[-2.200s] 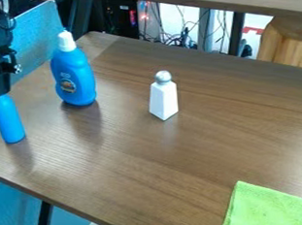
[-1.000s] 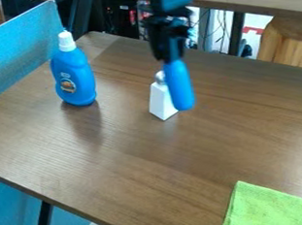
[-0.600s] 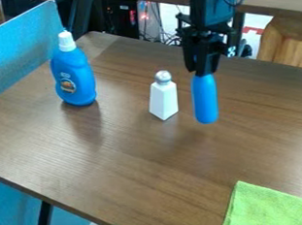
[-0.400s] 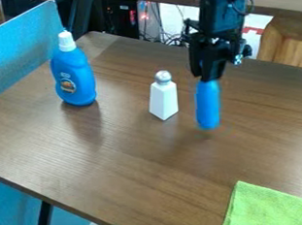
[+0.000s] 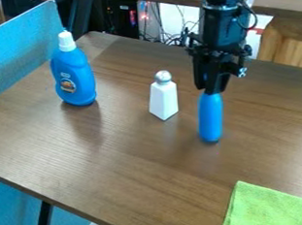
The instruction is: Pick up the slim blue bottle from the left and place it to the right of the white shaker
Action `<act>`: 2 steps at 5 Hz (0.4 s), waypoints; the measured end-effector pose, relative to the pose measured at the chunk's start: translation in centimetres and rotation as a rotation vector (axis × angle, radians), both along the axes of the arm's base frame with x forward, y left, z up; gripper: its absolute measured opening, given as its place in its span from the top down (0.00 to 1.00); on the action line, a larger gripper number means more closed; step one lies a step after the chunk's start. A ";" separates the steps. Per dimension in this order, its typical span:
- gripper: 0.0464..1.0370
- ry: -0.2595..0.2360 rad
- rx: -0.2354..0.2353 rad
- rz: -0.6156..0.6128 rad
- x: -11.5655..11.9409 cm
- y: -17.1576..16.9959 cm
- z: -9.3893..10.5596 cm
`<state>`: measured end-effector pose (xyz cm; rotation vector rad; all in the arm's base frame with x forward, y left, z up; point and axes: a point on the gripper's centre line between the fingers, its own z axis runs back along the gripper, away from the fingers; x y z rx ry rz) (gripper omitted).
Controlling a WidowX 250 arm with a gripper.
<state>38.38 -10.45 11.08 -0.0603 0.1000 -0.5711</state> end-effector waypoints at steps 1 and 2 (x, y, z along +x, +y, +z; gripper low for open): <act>0.70 0.004 -0.005 0.004 0.3 -0.1 -0.2; 0.66 0.008 -0.007 0.007 0.2 -0.1 -0.2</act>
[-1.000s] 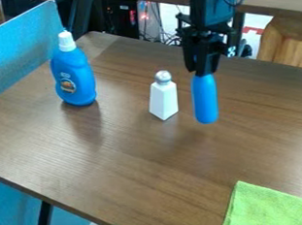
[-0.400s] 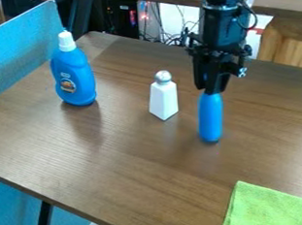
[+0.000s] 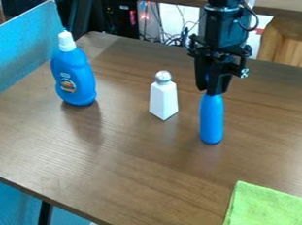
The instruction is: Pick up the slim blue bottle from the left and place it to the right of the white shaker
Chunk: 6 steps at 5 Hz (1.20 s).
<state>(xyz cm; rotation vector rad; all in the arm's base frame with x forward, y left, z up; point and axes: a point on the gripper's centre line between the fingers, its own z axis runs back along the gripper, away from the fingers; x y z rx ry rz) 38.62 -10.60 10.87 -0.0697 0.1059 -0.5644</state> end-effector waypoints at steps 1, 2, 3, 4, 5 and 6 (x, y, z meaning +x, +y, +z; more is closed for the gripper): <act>0.35 -0.002 -0.009 0.010 0.1 -0.2 0.2; 0.07 -0.009 -0.019 0.009 0.2 -0.3 0.2; 0.03 -0.010 -0.029 0.016 -0.6 -0.2 0.3; 0.04 -0.090 -0.058 0.068 -1.9 1.7 3.5; 0.04 -0.157 -0.069 0.159 -4.1 5.7 6.1; 0.04 -0.209 -0.043 0.215 -5.2 8.4 7.2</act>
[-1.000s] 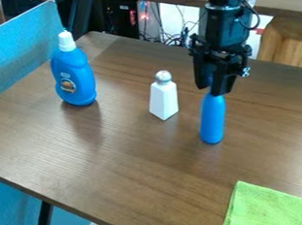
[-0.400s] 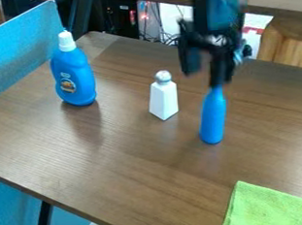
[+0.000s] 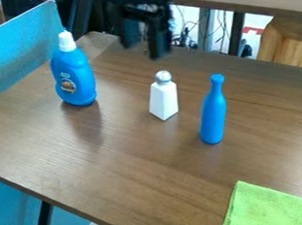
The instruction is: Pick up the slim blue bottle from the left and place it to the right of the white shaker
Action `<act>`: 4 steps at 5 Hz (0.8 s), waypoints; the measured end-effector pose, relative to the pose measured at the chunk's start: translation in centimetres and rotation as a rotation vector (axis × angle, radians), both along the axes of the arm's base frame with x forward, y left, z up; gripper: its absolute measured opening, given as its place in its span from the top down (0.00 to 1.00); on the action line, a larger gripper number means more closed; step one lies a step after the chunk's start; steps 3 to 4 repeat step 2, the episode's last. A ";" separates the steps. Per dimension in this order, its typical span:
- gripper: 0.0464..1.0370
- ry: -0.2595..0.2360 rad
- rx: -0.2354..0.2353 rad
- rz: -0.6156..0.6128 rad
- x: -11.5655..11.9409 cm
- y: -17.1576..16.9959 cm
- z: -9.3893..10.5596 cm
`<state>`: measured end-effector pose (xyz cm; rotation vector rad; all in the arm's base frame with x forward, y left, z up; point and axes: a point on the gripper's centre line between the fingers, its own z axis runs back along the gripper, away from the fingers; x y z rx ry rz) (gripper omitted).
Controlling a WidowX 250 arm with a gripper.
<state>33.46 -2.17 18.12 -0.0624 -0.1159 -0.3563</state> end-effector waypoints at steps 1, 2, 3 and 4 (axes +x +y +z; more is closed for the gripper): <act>0.04 -0.013 0.036 0.114 0.7 5.0 0.5; 0.04 -0.001 0.052 0.183 2.3 8.8 0.0; 0.04 -0.001 0.052 0.183 2.3 8.8 0.0; 0.04 -0.001 0.052 0.183 2.3 8.8 0.0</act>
